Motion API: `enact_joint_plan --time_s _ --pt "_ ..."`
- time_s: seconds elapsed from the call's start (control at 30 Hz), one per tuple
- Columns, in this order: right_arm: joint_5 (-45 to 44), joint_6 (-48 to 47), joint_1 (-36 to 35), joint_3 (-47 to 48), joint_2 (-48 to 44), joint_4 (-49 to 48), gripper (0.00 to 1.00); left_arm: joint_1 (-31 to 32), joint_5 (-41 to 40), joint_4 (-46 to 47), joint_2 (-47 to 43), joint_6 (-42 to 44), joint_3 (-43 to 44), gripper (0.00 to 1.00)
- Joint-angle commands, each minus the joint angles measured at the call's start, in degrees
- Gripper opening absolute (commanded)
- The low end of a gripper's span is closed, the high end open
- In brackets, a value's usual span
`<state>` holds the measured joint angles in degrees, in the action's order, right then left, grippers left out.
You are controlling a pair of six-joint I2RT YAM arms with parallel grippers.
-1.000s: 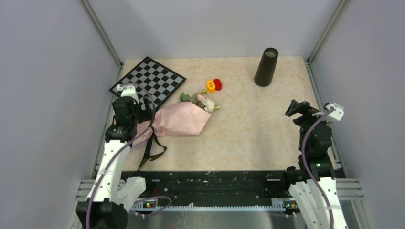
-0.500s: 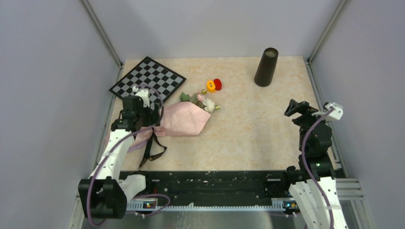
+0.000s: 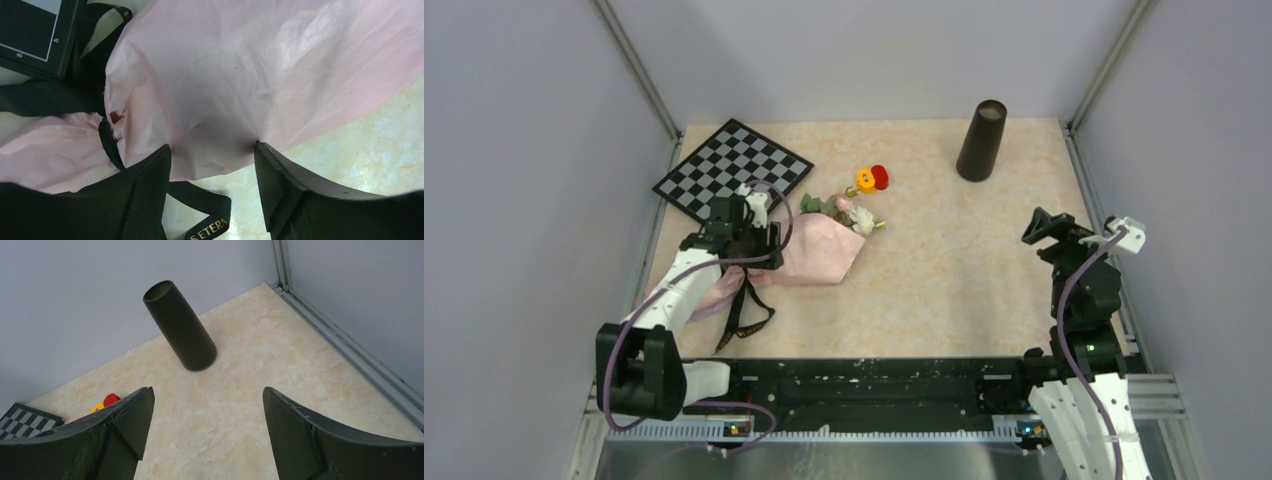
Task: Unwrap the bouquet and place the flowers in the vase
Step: Move the fake flower to the center of the board, then pick up the fake flower at the center of the board.
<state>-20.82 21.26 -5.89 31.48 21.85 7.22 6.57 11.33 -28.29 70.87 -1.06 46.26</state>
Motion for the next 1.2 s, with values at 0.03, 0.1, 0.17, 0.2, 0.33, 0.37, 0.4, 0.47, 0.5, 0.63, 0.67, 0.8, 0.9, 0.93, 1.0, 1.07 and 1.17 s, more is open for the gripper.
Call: enact_joint_plan --time_s 0.03,0.1,0.17,0.2,0.33,0.37,0.4,0.47,0.5,0.63,0.67,0.8,0.9,0.93,1.0,1.07,1.17 --pt "-0.88 0.47 -0.24 0.32 -0.49 -2.13 0.81 2.37 3.18 -0.12 1.72 -2.33 3.31 0.64" --pt "-0.92 0.49 -0.23 0.34 -0.47 -2.13 0.81 3.82 3.78 0.42 2.31 -2.98 3.58 0.61" --pt "-0.93 0.46 -0.26 0.41 -0.49 -2.19 0.81 5.44 4.71 1.53 2.89 -3.82 3.65 0.60" --pt "-0.90 0.49 -0.20 0.43 -0.44 -2.19 0.81 6.14 5.47 2.14 3.32 -4.39 3.85 0.60" --pt "-0.71 0.46 -0.20 0.51 -0.55 -2.06 0.81 8.10 9.22 5.32 6.15 -7.51 4.86 0.58" --pt "-0.61 0.45 -0.24 0.54 -0.47 -1.95 0.81 8.60 10.23 6.26 7.04 -8.26 5.15 0.58" --pt "-0.63 0.48 -0.24 0.58 -0.49 -1.95 0.81 9.24 11.30 7.26 8.27 -8.77 5.66 0.58" --pt "-0.62 0.38 -0.20 0.72 -0.49 -1.70 0.81 10.47 13.17 7.74 10.43 -8.60 7.65 0.58" --pt "-0.64 0.39 -0.20 0.73 -0.52 -1.67 0.81 10.92 13.94 7.73 11.31 -8.41 8.76 0.58" --pt "-0.72 0.26 -0.25 1.20 -0.42 -1.34 0.81 11.19 14.78 5.26 12.58 -6.59 12.50 0.62" --pt "-0.76 0.15 -0.25 1.27 -0.46 -1.34 0.81 11.19 13.84 4.27 12.39 -5.81 13.35 0.64" --pt "-1.00 0.12 -0.22 1.47 -0.44 -1.25 0.80 11.14 5.70 -1.22 9.04 -0.85 14.74 0.84" --pt "-0.90 0.11 -0.19 1.43 -0.49 -1.19 0.80 11.10 -4.48 -4.20 5.03 4.50 14.41 0.97" --pt "-0.89 0.17 -0.21 1.35 -0.47 -1.26 0.80 11.10 -5.80 -5.96 3.83 7.32 14.34 0.98" --pt "-1.05 0.24 -0.24 1.10 -0.55 -1.38 0.80 11.10 -5.99 -8.86 1.69 12.49 13.30 0.99" --pt "-1.02 0.41 -0.25 0.75 -0.50 -1.84 0.80 11.08 -3.87 -7.43 -0.32 15.60 10.41 0.99" --pt "-0.49 0.45 -0.20 0.67 -0.57 -1.99 0.80 11.10 0.51 -6.73 -0.77 18.08 8.63 0.99"
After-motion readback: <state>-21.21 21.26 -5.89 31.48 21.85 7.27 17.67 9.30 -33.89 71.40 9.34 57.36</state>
